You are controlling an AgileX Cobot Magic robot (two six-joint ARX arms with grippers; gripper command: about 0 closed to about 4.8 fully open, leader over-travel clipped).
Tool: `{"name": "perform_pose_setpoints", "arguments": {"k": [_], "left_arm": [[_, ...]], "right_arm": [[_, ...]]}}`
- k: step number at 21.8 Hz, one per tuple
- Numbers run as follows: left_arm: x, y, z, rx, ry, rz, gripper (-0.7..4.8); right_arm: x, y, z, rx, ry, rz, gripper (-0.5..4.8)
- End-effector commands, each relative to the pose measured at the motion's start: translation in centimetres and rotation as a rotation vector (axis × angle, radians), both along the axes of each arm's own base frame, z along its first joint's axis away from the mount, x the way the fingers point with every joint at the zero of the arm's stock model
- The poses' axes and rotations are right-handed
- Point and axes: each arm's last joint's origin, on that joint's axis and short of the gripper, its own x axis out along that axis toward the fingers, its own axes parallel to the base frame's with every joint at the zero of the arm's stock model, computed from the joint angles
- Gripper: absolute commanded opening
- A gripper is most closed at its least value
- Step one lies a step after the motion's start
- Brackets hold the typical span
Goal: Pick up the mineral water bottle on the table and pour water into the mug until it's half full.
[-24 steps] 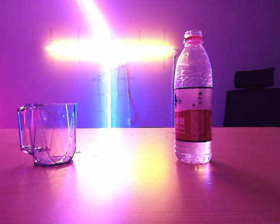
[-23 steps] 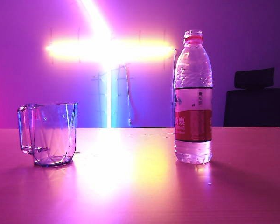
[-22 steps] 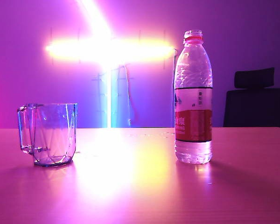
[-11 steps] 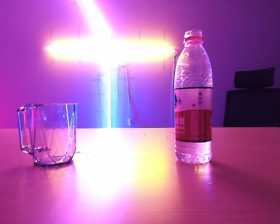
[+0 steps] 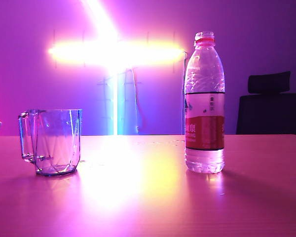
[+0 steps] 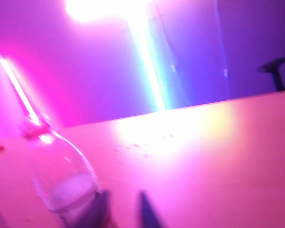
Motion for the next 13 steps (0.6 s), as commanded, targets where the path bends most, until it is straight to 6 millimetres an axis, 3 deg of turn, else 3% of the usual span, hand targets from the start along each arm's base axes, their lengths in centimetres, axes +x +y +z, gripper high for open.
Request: {"name": "perform_pose_setpoints", "arguments": {"k": [1,8,9,11,13], "left_arm": [[-0.2,-0.4,0.3,-0.006,-0.017,-0.041,-0.02],[-0.2,-0.4,0.3,-0.006,-0.017,-0.041,-0.02],[-0.2,-0.4,0.3,-0.006,-0.017,-0.042,-0.02],[-0.2,-0.4,0.2,-0.005,-0.016,-0.042,-0.02],[-0.2,-0.4,0.2,-0.005,-0.015,-0.041,-0.02]], "right_arm": [[1.0,0.8,1.3,-0.119,0.038,0.1,4.71],[5.7,4.6,0.4,-0.249,0.111,0.275,4.79],[6.4,5.2,0.1,-0.273,0.102,0.282,4.79],[9.7,7.3,-1.8,-0.314,0.147,0.327,4.79],[11.1,8.0,-2.9,-0.305,0.194,0.356,4.79]]}}
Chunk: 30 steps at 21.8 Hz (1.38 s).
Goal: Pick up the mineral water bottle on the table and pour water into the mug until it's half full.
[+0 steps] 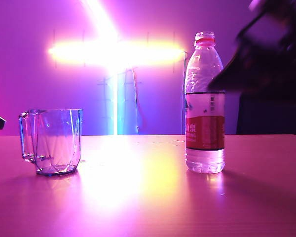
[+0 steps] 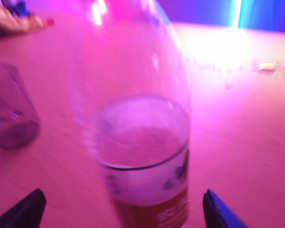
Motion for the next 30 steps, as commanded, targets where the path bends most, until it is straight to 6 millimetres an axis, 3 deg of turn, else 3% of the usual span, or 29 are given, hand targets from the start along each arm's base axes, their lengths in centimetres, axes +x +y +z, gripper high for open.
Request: {"name": "perform_pose_setpoints", "arguments": {"k": [1,3,11,25,27,30], "left_arm": [[0.0,0.0,0.2,-0.003,-0.01,-0.004,-0.02],[0.0,0.0,0.2,-0.002,-0.009,-0.004,-0.02],[-0.1,-0.2,0.2,-0.002,-0.009,-0.025,-0.02],[-1.1,-0.9,0.8,-0.047,-0.067,-0.137,-0.02],[-1.1,-0.9,0.8,-0.048,-0.068,-0.137,-0.02],[-1.1,-0.9,0.8,-0.048,-0.068,-0.136,-0.02]], "right_arm": [[2.0,0.8,-0.3,0.043,-0.019,0.014,4.79],[3.3,1.3,-1.4,0.062,-0.01,-0.009,4.79],[4.8,2.0,-3.9,0.062,0.005,0.026,4.79],[6.3,2.6,-4.2,0.083,-0.044,0.034,4.79],[6.3,2.6,-4.2,0.084,-0.044,0.039,3.81],[6.3,2.6,-4.2,0.084,-0.045,0.038,3.52]]}}
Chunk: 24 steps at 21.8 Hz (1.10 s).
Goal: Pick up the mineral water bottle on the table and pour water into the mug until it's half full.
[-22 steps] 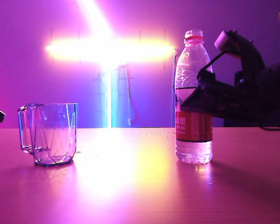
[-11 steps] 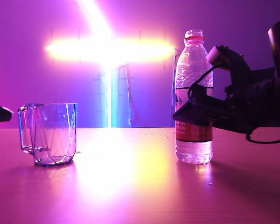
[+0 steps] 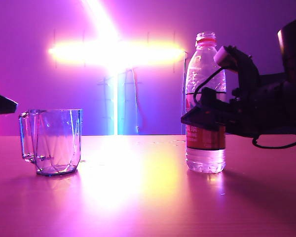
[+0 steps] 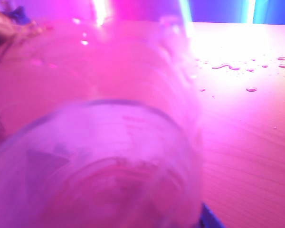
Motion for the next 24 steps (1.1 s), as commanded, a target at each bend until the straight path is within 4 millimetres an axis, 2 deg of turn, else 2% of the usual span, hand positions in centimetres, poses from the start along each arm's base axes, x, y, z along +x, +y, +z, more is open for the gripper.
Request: {"name": "perform_pose_setpoints", "arguments": {"k": [1,10,11,12,15,19,21,24], "left_arm": [[0.0,0.0,0.2,-0.003,-0.008,-0.004,-0.02],[0.0,0.0,0.2,-0.007,-0.012,0.001,-0.02],[0.0,0.0,0.2,-0.007,-0.012,0.001,-0.02],[0.0,0.0,0.2,-0.007,-0.013,0.0,-0.02],[0.1,0.2,0.2,-0.007,-0.013,0.018,-0.02],[0.5,1.3,0.6,-0.039,-0.057,0.131,-0.02],[0.6,1.7,1.1,-0.069,-0.101,0.168,-0.02],[0.6,1.8,1.0,-0.066,-0.097,0.181,-0.02]], "right_arm": [[0.1,0.0,0.4,0.013,-0.025,-0.001,3.12],[0.1,0.0,0.6,0.02,-0.043,0.003,2.89],[0.1,0.0,0.6,0.021,-0.045,0.003,2.77],[0.1,0.1,0.6,0.022,-0.048,0.004,2.42],[0.1,0.1,0.9,0.033,-0.072,0.007,2.38],[0.1,0.1,1.7,0.04,-0.106,0.016,2.36],[0.3,0.3,2.6,0.038,-0.12,0.035,2.08],[1.0,0.8,4.1,-0.014,-0.159,0.084,2.09]]}}
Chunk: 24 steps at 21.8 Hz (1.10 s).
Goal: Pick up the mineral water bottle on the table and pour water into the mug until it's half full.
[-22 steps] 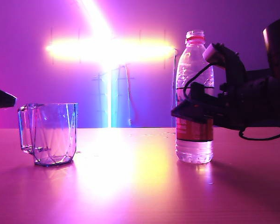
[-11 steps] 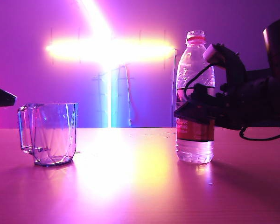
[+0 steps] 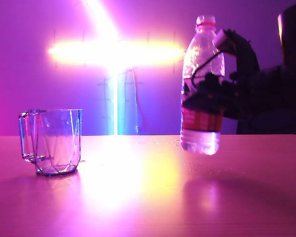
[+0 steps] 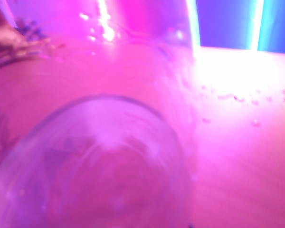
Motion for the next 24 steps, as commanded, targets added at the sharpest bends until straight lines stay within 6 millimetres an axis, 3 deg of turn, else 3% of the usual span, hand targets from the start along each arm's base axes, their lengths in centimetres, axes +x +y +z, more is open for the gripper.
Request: {"name": "perform_pose_setpoints", "arguments": {"k": [1,9,24], "left_arm": [[0.1,0.2,0.1,0.002,-0.003,0.017,-0.02],[0.8,1.6,0.1,0.002,-0.004,0.18,-0.02],[0.9,1.8,0.1,0.002,-0.004,0.202,-0.02]], "right_arm": [[0.9,0.7,2.2,-0.054,-0.091,0.053,2.09],[3.8,6.5,7.2,-0.44,-0.157,0.214,2.09],[5.4,12.4,7.0,-0.877,-0.359,0.158,2.1]]}}
